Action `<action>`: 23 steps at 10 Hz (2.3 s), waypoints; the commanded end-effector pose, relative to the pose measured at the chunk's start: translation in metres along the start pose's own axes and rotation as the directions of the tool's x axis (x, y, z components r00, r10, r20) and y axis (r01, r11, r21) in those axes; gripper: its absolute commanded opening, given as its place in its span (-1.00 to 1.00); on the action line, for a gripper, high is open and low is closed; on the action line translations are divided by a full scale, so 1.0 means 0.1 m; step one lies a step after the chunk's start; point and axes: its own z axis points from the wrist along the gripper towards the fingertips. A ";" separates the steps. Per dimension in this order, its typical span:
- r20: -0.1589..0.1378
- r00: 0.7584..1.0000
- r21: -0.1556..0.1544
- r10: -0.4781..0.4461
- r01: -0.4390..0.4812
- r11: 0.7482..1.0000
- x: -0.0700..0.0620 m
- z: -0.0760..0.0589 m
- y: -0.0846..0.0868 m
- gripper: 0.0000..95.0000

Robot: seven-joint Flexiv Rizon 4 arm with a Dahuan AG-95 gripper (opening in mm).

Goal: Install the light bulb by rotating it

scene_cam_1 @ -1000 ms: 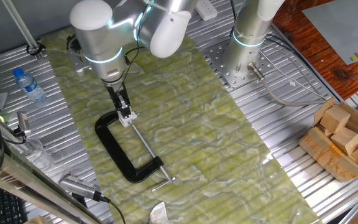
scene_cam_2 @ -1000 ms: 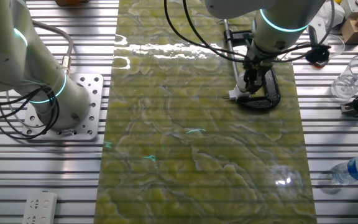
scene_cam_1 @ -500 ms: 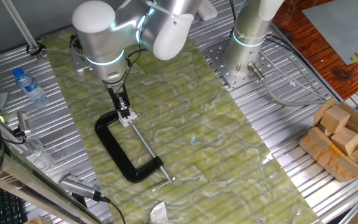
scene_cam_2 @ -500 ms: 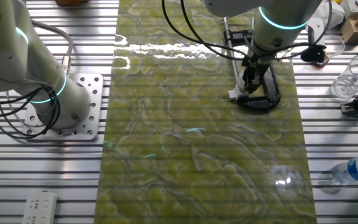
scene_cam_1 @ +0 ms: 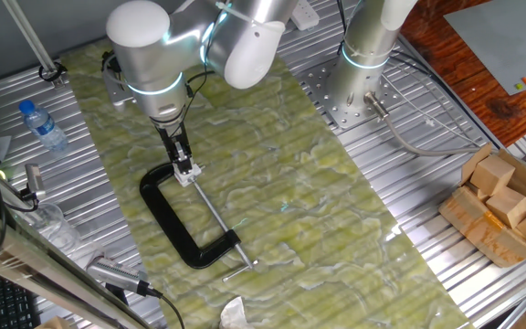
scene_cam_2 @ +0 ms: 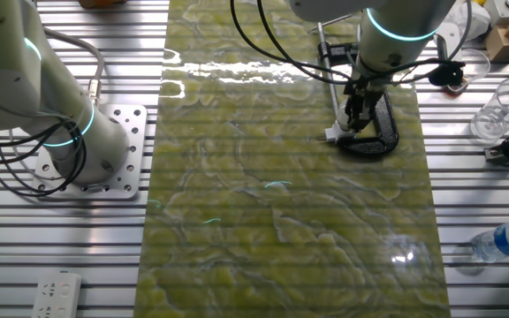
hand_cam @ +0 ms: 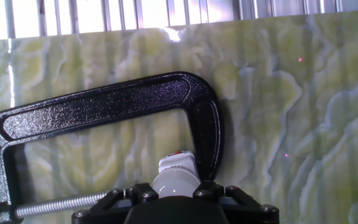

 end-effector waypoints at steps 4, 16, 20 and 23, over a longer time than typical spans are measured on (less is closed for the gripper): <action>-0.002 1.000 -0.002 -0.001 0.001 1.000 0.01 0.00 0.00 -0.20; -0.003 1.000 -0.005 -0.023 0.023 1.000 -0.03 -0.05 0.00 0.60; -0.003 0.994 0.019 -0.111 0.111 0.994 -0.03 -0.05 0.00 0.60; -0.002 0.916 0.025 -0.401 0.401 0.916 -0.03 -0.08 0.00 0.60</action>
